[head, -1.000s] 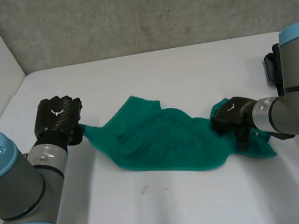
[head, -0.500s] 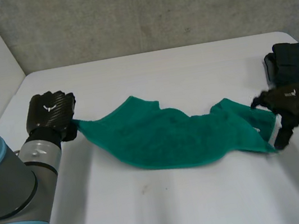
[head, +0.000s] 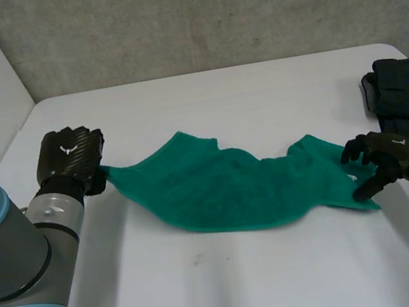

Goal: Fold the laundry.

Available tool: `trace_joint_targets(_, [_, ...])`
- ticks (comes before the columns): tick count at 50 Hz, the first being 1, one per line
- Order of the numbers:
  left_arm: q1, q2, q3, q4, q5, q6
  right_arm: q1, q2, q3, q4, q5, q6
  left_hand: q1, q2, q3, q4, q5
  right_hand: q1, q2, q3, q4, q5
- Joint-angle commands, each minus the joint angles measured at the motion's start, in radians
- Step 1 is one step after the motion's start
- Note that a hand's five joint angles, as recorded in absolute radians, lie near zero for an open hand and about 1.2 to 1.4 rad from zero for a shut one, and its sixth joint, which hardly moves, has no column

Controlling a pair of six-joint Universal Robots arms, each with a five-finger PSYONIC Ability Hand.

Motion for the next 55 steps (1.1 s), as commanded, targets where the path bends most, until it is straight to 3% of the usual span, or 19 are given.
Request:
trace_joint_targets(1, [0.000, 0.000, -0.001, -0.004, 0.000, 0.000, 0.030, 0.048, -0.035, 0.007, 0.010, -0.011, 0.227, 0.200, 0.203, 0.193, 0.298, 0.209, 0.124, 0.121, 0.124, 0.144])
trace_joint_targets(10, [0.002, 0.000, -0.001, -0.012, 0.000, 0.000, 0.051, 0.082, -0.058, 0.010, 0.011, -0.008, 0.227, 0.200, 0.203, 0.193, 0.298, 0.253, 0.168, 0.165, 0.168, 0.188])
trace_joint_targets(14, [0.002, 0.000, -0.001, -0.012, 0.000, 0.000, 0.059, 0.087, -0.063, 0.011, 0.011, -0.012, 0.227, 0.200, 0.203, 0.193, 0.298, 0.601, 0.517, 0.514, 0.516, 0.536])
trace_joint_targets(15, [0.002, 0.000, -0.001, -0.015, 0.000, 0.002, 0.060, 0.081, -0.069, 0.011, 0.013, -0.014, 0.227, 0.200, 0.203, 0.193, 0.298, 0.886, 0.801, 0.799, 0.801, 0.821])
trace_joint_targets(21, [0.000, 0.018, 0.008, -0.039, -0.002, 0.014, 0.065, 0.021, -0.158, 0.063, 0.028, -0.080, 0.227, 0.200, 0.203, 0.193, 0.298, 0.889, 0.804, 0.801, 0.804, 0.824])
trace_joint_targets(27, [0.028, 0.155, 0.057, -0.113, -0.002, 0.017, 0.060, -0.241, -0.331, 0.321, 0.031, -0.315, 0.227, 0.200, 0.203, 0.193, 0.298, 0.889, 0.804, 0.801, 0.804, 0.824])
trace_joint_targets(34, [0.137, 0.330, 0.136, -0.177, 0.006, 0.015, 0.054, -0.310, -0.612, 0.611, 0.060, -0.524, 0.227, 0.200, 0.203, 0.193, 0.298, 0.889, 0.804, 0.801, 0.804, 0.824])
trace_joint_targets(39, [0.163, 0.373, 0.210, -0.287, 0.011, 0.015, 0.057, -0.297, -0.750, 0.792, 0.092, -0.600, 0.227, 0.200, 0.203, 0.193, 0.298, 0.889, 0.804, 0.801, 0.804, 0.824])
trace_joint_targets(45, [0.149, 0.358, 0.200, -0.403, 0.075, 0.014, 0.096, -0.209, -0.752, 0.883, 0.103, -0.689, 0.227, 0.200, 0.203, 0.193, 0.298, 0.889, 0.804, 0.801, 0.804, 0.824])
trace_joint_targets(55, [0.148, 0.016, 0.236, -0.380, 0.100, 0.052, 0.218, 0.042, -0.723, 0.815, 0.207, -0.641, 0.227, 0.200, 0.203, 0.193, 0.298, 0.889, 0.804, 0.801, 0.804, 0.824])
